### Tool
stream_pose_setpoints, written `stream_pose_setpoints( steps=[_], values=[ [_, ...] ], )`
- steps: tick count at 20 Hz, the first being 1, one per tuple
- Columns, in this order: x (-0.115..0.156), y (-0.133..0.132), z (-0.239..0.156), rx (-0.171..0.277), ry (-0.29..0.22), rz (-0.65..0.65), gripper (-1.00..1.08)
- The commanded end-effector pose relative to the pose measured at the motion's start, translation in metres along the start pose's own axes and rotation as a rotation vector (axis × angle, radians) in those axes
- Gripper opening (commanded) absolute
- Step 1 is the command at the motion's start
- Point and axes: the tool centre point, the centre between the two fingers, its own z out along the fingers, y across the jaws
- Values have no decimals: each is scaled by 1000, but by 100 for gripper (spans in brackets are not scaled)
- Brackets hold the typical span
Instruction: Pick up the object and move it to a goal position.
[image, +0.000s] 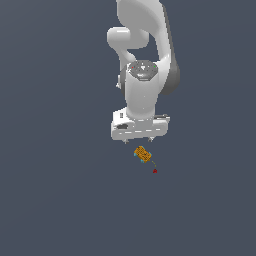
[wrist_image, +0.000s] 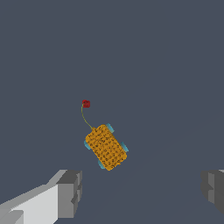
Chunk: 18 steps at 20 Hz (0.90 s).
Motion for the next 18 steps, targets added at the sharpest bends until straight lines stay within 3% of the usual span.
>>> stream_pose_setpoints(
  steps=[1,18],
  values=[
    [1,-3,5,-2,-3,-31,100],
    [5,-37,82,-11,-35,-483,100]
  ],
)
